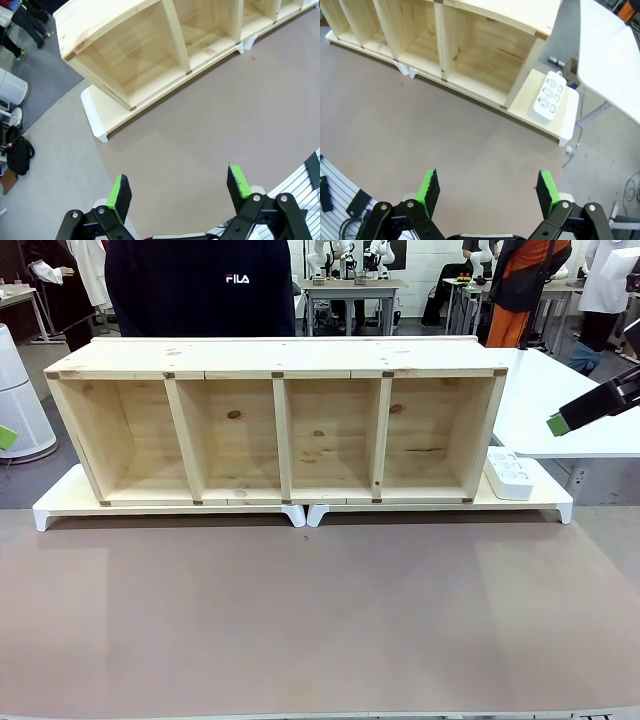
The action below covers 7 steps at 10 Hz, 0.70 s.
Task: Perform cable management.
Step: When the cord part of the Power Cable appears at the lower middle area of the table and stops, grasp the cord part of the Power Cable.
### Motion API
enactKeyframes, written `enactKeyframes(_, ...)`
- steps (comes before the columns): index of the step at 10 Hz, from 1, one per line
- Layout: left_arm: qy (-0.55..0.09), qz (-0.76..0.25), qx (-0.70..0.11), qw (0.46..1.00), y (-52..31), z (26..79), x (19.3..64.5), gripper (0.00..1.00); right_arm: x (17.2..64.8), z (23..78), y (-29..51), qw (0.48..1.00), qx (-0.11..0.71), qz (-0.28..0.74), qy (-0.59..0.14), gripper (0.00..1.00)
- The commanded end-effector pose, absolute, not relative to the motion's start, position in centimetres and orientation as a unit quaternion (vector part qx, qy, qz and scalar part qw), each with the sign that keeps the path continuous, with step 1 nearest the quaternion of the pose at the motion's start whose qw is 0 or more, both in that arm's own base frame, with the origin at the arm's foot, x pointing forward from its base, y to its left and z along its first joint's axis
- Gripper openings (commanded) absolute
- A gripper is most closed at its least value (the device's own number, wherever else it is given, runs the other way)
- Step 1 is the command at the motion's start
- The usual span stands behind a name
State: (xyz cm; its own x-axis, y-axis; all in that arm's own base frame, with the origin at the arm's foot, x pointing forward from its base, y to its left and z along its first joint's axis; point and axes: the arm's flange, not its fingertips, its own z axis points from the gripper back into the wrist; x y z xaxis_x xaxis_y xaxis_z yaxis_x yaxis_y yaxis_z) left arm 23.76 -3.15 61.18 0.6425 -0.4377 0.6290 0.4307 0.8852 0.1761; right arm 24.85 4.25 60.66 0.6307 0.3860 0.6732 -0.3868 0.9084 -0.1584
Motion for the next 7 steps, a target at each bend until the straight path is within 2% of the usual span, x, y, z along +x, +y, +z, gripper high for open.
enactKeyframes(1,-0.350,-0.239,0.005,0.906,-3.12,61.24,23.68,1.00,24.92,60.61,4.17,0.904,-0.001,0.212,-0.372,1.00)
enactKeyframes(7,-0.350,-0.239,0.005,0.906,-3.12,61.24,23.68,1.00,24.92,60.61,4.17,0.904,-0.001,0.212,-0.372,1.00)
